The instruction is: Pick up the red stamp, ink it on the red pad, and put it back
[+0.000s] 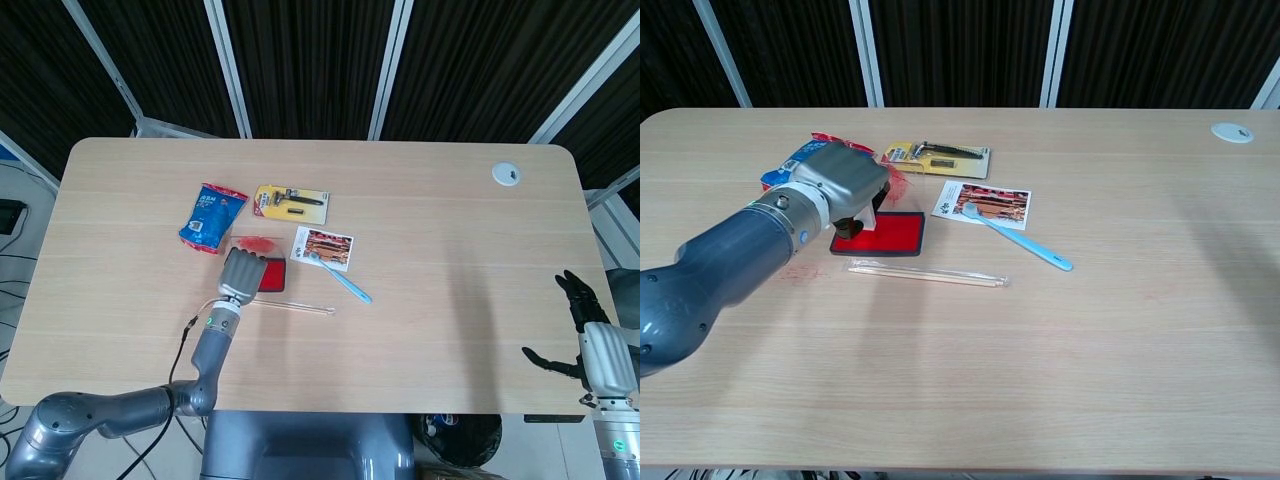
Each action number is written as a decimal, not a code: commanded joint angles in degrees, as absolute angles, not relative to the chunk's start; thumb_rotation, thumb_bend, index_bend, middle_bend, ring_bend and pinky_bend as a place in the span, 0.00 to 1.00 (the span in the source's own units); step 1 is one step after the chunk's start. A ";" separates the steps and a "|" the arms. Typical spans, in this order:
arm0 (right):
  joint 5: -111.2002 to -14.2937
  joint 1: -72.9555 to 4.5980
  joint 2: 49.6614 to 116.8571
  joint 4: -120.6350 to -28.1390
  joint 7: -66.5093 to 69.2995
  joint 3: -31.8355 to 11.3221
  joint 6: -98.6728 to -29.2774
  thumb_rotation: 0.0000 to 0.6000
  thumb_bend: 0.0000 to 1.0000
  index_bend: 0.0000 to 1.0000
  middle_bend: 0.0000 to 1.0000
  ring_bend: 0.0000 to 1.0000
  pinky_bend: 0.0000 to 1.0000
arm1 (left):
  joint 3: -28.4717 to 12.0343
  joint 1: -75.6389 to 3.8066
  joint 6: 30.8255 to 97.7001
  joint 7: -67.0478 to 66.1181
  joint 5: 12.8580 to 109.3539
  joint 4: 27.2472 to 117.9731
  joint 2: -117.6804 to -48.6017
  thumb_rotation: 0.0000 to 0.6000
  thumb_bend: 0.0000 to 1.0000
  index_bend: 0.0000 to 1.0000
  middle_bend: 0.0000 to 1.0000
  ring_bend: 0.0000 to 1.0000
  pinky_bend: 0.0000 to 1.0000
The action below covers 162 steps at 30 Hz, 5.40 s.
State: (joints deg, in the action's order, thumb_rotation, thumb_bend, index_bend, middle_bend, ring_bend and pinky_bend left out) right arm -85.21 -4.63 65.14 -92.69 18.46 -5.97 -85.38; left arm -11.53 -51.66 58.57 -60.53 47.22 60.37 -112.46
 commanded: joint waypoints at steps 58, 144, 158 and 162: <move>-85.41 -4.57 65.02 -93.06 18.56 -5.85 -85.52 1.00 0.13 0.00 0.00 0.00 0.19 | -2.98 -40.00 68.62 -56.14 51.18 78.40 -99.07 1.00 0.57 0.67 0.68 0.48 0.54; -85.57 -4.55 64.93 -92.92 18.66 -5.85 -85.67 1.00 0.14 0.00 0.00 0.00 0.19 | -5.03 -38.38 68.17 -57.91 51.53 81.20 -97.49 1.00 0.00 0.12 0.07 0.10 0.16; -86.12 -4.47 65.29 -92.36 16.35 -5.63 -86.18 1.00 0.14 0.00 0.00 0.00 0.19 | -0.40 -27.54 82.92 -37.87 70.44 97.52 -79.54 1.00 0.00 0.02 0.00 0.00 0.04; -86.33 -4.41 65.60 -92.10 15.10 -5.59 -86.55 1.00 0.14 0.00 0.00 0.00 0.19 | 2.25 -23.62 87.20 -31.44 75.70 96.93 -76.48 1.00 0.00 0.00 0.00 0.00 0.00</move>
